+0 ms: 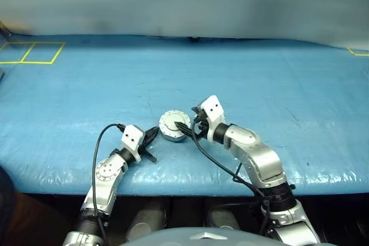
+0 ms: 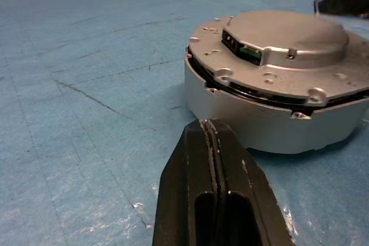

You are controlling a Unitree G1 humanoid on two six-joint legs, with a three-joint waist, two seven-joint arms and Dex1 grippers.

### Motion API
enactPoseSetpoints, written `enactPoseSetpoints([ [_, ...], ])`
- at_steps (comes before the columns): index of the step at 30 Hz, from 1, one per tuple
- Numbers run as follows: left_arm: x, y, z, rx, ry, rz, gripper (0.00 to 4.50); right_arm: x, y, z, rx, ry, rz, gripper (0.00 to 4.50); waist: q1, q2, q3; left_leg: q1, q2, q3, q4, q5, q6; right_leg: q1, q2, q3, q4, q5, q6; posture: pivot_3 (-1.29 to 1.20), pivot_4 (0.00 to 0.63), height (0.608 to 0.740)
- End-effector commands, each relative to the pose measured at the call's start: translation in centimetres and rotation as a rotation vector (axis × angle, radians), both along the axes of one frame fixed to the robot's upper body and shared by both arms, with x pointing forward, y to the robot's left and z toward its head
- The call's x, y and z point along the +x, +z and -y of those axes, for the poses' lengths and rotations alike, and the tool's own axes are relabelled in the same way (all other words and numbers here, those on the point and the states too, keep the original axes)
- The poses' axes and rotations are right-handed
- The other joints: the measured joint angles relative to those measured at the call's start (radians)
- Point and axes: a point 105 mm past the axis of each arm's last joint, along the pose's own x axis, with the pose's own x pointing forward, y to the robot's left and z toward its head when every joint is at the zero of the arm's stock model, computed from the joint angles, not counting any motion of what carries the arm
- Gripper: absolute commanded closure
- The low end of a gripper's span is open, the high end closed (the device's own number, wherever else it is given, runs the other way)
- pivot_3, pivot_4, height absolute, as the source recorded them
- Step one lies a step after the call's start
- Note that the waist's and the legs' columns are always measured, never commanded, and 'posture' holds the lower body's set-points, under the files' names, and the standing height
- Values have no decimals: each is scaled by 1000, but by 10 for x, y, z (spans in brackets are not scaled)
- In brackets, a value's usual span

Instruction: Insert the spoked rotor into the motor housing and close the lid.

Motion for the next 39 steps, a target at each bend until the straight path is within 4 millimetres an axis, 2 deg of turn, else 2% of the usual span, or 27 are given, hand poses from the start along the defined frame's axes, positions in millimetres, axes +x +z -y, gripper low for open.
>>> enactPoseSetpoints([
  [1, 4, 9, -2, -17, 23, 43, 4500, -4, 12, -4, 23, 17, 39, 22, 0, 0, 0, 0, 0, 0, 0, 0, 0, 0, 0, 0, 0, 0, 0, 0, 150, 740],
  [4, 5, 11, -4, -21, 32, 48, 4500, -5, 15, -9, 25, 38, 76, 22, -1, 0, 1, 0, 0, 0, 0, 0, 0, 0, 0, 0, 0, 0, 0, 0, 150, 740],
  [7, 4, 13, -9, -24, 39, 55, 4500, -12, 15, -23, 3, 131, 128, 22, -4, 0, 3, 0, 0, 0, 0, 0, 0, 0, 0, 0, 0, 0, 1, 0, 150, 740],
  [11, 1, 18, -12, -43, 41, 78, 4500, -12, -4, -32, -78, 176, 145, 22, -5, -2, 4, 0, 0, 0, 0, 0, 0, 0, 0, -1, 0, 0, 0, 0, 150, 740],
  [14, -1, 20, -19, -47, 54, 94, 4500, -7, -13, -36, -108, 181, 159, 22, -3, -3, 5, 0, 0, 0, 0, 0, 0, 0, 0, -1, 0, 0, 1, 0, 150, 740],
  [19, -8, 20, -27, -45, 62, 101, 4500, 5, -15, -35, -117, 132, 182, 22, -3, -3, 5, 1, 0, 0, 0, 0, 0, 0, 0, -1, 0, 0, 0, 0, 150, 740],
  [26, -13, 17, -29, -46, 68, 98, 4500, 3, -20, -38, -85, 152, 135, 22, -2, -3, 6, 1, 0, 0, 0, 0, 0, 0, 0, 0, 0, 0, 0, 0, 150, 740],
  [29, -12, 17, -30, -43, 71, 101, 4500, 2, -26, -37, -91, 152, 104, 616, -2, -3, 6, 1, 0, 0, 0, 0, 0, 0, 0, 0, 0, 0, 0, 0, 150, 740],
  [32, -12, 17, -30, -39, 67, 103, 4500, 1, -24, -39, -59, 149, 83, 1484, -2, -3, 6, 1, 0, 0, 0, 0, 0, 1, 1, 0, 0, 0, 0, 0, 150, 740],
  [39, -11, 16, -24, -41, 48, 99, 4500, 3, -12, -47, -32, 131, 88, 1486, -5, -3, 6, 2, 0, 0, 0, 0, 0, 1, 1, 0, 1, 0, 0, 0, 150, 740],
])
